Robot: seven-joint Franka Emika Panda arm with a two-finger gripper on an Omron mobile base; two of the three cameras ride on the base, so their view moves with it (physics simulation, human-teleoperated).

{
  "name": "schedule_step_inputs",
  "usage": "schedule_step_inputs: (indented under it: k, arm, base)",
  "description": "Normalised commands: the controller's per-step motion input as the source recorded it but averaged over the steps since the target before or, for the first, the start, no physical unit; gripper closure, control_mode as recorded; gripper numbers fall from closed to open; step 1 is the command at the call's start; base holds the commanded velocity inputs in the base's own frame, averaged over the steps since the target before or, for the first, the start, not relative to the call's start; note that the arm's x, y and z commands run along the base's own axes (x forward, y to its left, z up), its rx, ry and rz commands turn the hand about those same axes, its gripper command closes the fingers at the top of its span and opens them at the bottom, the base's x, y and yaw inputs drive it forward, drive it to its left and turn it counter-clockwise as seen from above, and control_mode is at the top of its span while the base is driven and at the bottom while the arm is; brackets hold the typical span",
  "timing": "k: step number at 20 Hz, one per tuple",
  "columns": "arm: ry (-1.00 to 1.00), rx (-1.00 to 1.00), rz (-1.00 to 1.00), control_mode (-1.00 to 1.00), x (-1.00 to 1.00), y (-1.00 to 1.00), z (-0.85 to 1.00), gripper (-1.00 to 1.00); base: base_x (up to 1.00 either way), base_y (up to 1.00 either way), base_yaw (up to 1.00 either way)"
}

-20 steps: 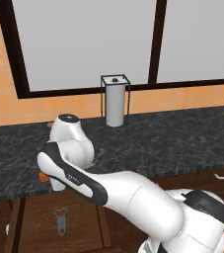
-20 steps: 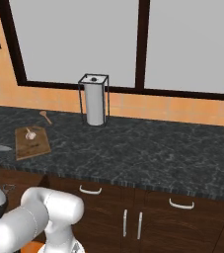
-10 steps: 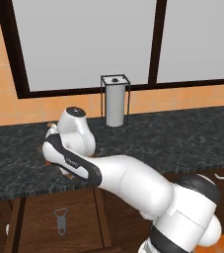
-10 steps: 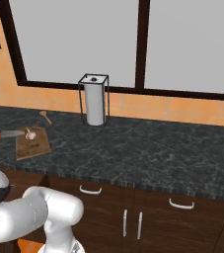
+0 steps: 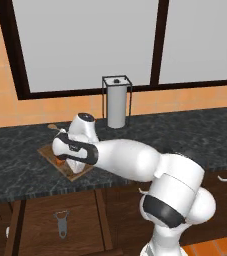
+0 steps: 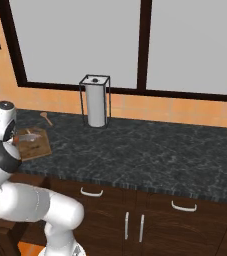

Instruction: Place the appropriate cutting tool for cutting the garlic skin on the cutting board.

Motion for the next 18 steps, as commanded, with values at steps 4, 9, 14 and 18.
schedule_step_inputs:
  k: [4,9,14,18]
  arm:
    - [0.0,-0.01,0.0,-1.0,0.47,-0.14,-0.59,1.0]
    - [0.0,-0.01,0.0,-1.0,0.39,-0.01,-0.55,1.0]
    - [0.0,0.0,0.0,-1.0,0.26,-0.04,-0.37,1.0]
    - [0.0,0.0,0.0,-1.0,0.12,0.0,-0.37,-1.0]
  base:
    - [0.0,0.0,0.0]
    - [0.0,0.0,0.0]
    - [0.0,0.0,0.0]
    - [0.0,0.0,0.0]
